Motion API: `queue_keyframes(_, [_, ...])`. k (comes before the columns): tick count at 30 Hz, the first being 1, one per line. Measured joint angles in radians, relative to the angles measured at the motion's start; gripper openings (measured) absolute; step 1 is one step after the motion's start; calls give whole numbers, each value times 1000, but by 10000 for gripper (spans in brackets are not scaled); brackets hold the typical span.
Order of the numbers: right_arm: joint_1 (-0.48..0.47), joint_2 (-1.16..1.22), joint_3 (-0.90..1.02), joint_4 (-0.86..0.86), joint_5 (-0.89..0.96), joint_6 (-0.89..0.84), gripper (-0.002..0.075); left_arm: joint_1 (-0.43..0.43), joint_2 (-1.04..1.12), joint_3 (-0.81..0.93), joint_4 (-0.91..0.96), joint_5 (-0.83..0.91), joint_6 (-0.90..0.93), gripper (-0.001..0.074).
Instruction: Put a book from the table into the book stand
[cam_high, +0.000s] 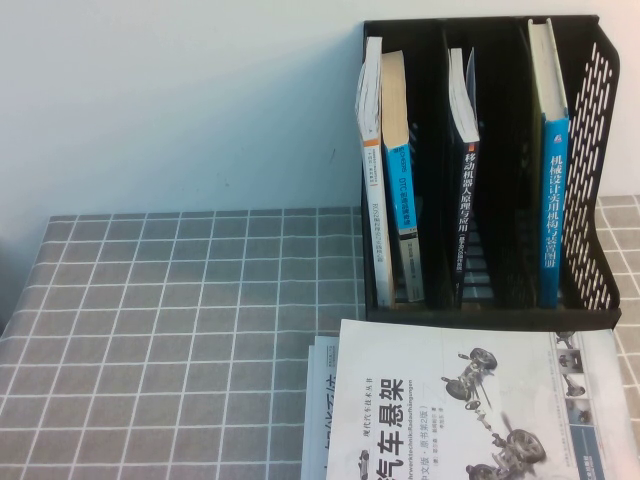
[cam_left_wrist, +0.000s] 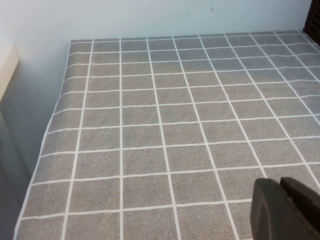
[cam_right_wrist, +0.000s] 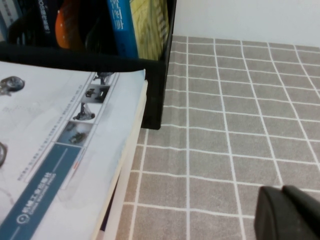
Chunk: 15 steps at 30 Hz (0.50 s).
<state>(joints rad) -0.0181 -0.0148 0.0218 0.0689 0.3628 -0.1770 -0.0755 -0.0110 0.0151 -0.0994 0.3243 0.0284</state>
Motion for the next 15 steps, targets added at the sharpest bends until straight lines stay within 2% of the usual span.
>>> queue_keyframes(15, [0,0,0,0,0,-15,-4,0,0,0,0,0,0,-4])
